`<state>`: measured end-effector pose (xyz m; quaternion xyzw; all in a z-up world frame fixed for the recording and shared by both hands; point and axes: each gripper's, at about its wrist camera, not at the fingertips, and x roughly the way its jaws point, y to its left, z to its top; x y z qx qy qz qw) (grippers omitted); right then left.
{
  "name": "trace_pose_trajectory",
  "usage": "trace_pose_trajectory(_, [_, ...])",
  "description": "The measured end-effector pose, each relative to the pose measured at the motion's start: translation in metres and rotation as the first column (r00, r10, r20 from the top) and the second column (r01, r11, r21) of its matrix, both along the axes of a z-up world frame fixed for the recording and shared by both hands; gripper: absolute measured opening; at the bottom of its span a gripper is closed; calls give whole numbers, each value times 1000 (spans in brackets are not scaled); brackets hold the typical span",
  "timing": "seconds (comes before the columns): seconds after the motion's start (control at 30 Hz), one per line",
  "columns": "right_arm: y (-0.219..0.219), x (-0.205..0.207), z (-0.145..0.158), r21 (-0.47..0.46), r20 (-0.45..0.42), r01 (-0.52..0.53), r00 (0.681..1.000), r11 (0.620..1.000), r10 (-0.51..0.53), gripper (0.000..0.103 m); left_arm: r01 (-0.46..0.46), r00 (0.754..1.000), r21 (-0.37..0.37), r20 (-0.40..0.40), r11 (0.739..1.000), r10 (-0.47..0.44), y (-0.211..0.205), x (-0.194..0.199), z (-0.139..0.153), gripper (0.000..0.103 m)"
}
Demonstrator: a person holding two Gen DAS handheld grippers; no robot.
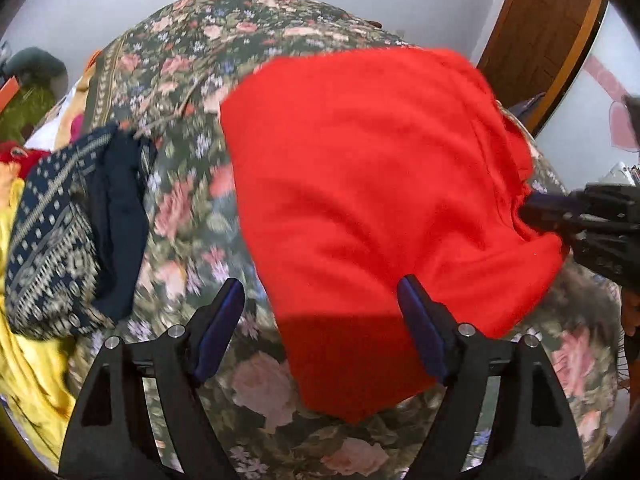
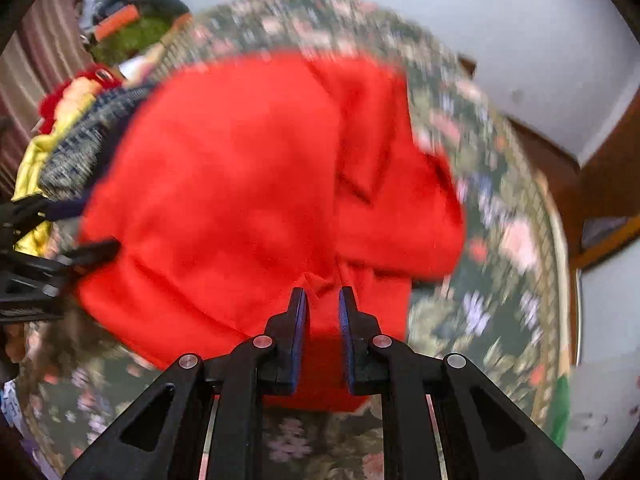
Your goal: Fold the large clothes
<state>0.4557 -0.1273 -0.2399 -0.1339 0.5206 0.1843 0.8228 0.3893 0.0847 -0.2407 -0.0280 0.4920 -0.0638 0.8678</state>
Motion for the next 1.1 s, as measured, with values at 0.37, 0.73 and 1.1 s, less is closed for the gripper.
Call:
trace_pose_trajectory(0.37, [-55,-4,-12,48,19,127,992,991,-128,103,-30,999,-26,21,999,31,-1,-15,-5,80])
trace_pose_trajectory(0.73, [-64,-6,23,329,-90,128,990,936,-104,103,31,999,-27,23,999,-30,-8,-40,10,83])
trace_pose_trajectory(1.1, [-54,-4,-18,231,-197,127,977,965,-82,103,21,1000,-22,12,1000,-20,-9,-54,-2,86])
